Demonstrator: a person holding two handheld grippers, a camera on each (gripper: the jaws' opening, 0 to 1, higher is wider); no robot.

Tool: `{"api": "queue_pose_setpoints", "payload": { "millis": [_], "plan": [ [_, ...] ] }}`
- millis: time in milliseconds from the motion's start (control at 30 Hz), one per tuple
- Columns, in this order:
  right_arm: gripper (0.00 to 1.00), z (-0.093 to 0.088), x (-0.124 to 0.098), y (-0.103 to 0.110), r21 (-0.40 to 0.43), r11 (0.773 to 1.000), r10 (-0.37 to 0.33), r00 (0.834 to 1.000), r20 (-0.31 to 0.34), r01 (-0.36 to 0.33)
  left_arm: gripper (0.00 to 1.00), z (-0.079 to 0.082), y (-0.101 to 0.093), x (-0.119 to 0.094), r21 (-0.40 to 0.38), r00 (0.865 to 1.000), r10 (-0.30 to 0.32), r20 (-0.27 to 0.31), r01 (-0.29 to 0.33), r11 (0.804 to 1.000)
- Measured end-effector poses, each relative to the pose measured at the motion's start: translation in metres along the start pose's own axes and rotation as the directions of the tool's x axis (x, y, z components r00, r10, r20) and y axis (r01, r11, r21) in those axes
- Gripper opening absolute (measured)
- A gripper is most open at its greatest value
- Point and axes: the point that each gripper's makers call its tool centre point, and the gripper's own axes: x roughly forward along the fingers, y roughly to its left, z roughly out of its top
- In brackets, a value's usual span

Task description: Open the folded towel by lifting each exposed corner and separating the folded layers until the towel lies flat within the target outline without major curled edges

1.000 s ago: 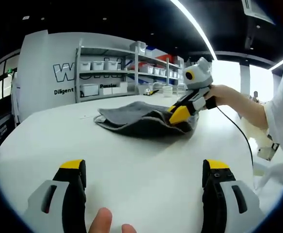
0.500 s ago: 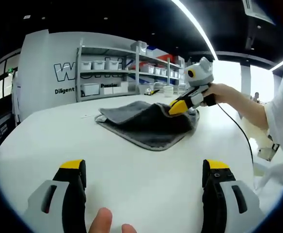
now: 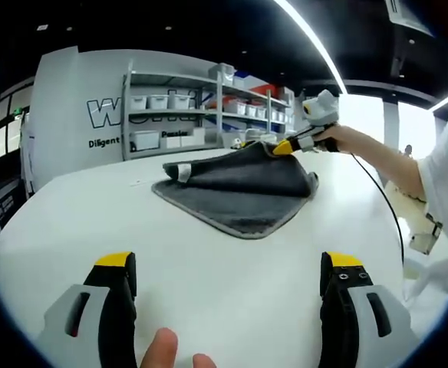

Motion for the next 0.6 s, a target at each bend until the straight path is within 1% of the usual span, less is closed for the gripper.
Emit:
{"api": "queue_pose_setpoints", "payload": {
  "millis": [200, 267, 367, 433, 600],
  "plan": [
    [0.01, -0.013, -0.008, -0.036, 0.019, 0.997, -0.075, 0.997, -0.021, 0.075, 0.99, -0.001, -0.001, 0.001, 0.001, 1.0, 0.002, -0.005, -0.002, 1.0],
    [0.01, -0.019, -0.013, -0.053, 0.042, 0.993, -0.106, 0.994, -0.025, 0.107, 0.99, -0.001, -0.001, 0.001, 0.001, 1.0, 0.003, -0.007, -0.003, 1.0],
    [0.01, -0.02, -0.014, -0.057, 0.048, 0.992, -0.117, 0.993, -0.026, 0.118, 0.98, -0.001, 0.0, 0.001, 0.002, 1.0, 0.004, -0.008, -0.004, 1.0],
    [0.01, -0.026, -0.025, -0.079, 0.069, 0.982, -0.174, 0.984, -0.024, 0.175, 0.98, -0.002, 0.001, 0.001, 0.002, 1.0, 0.007, -0.011, -0.007, 1.0],
    [0.01, -0.028, -0.037, -0.1, 0.081, 0.969, -0.233, 0.972, -0.021, 0.234, 0.98, -0.001, 0.002, 0.0, 0.001, 1.0, 0.011, -0.009, -0.011, 1.0]
  ]
}}
